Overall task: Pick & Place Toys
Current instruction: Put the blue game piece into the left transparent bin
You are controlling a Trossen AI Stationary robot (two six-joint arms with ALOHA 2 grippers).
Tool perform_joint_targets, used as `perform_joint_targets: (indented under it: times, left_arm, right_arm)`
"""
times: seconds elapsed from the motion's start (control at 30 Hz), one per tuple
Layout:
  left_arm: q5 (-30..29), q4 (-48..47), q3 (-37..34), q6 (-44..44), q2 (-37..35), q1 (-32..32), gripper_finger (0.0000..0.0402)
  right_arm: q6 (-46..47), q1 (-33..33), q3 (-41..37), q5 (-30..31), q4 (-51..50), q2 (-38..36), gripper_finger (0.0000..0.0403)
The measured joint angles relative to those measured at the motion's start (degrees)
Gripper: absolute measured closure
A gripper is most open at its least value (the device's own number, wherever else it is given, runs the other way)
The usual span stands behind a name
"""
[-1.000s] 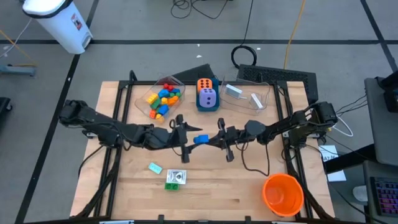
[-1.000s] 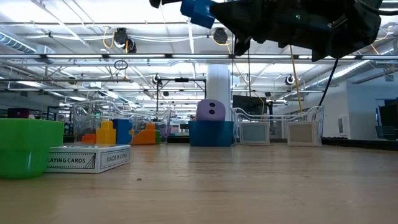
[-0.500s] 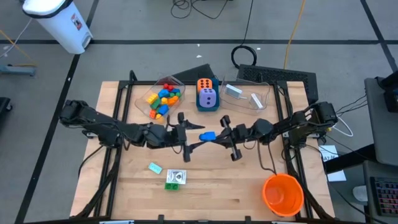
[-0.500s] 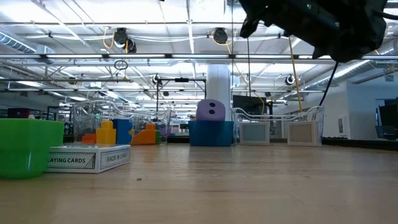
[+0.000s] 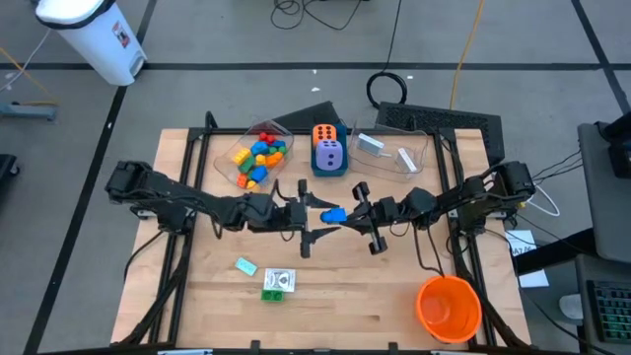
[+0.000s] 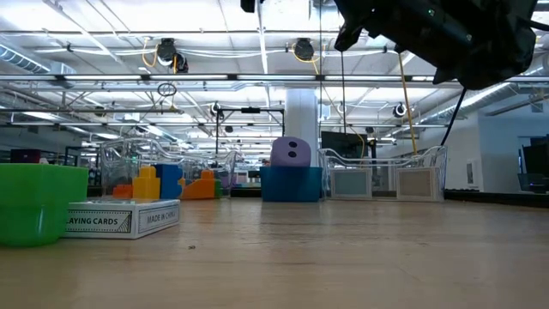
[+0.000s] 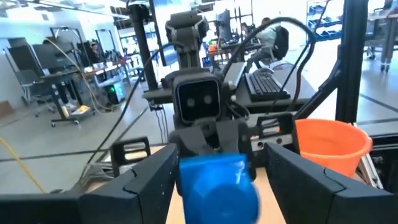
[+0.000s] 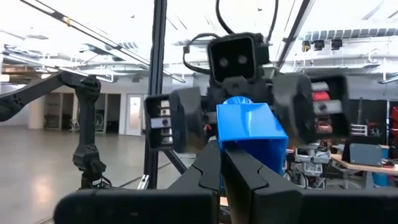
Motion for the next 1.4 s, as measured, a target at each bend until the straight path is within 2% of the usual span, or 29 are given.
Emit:
perform_joint_targets:
  times: [0.4, 0.9, 1.07, 1.23, 1.4]
  left_arm:
    - [0.91, 0.99, -0.02, -0.96, 1.43, 1.22, 0.0153]
    - [0.84, -4.35, -0.02, -1.08, -1.73, 0.43, 0.0252]
    - [0.91, -5.85, -0.02, -2.91, -1.84, 0.63, 0.0264]
    - [1.04, -6.43, 0.0, -1.84, -2.21, 0.63, 0.0251]
    - [1.37, -8.5, 0.0, -1.78, -3.27, 0.59, 0.0264]
  right_arm:
    - [-0.61, 0.09, 0.0, -1.22, 0.07, 0.0, 0.0403]
    - [-1.18, 0.09, 0.07, -1.22, 0.13, -0.02, 0.0403]
    - [-1.18, 0.07, 0.07, -1.2, 0.08, -0.02, 0.0402]
    - [-0.62, 0.09, 0.04, -1.58, 0.07, -0.02, 0.0379]
    - [-0.53, 0.07, 0.04, -4.19, 0.02, -0.04, 0.0333]
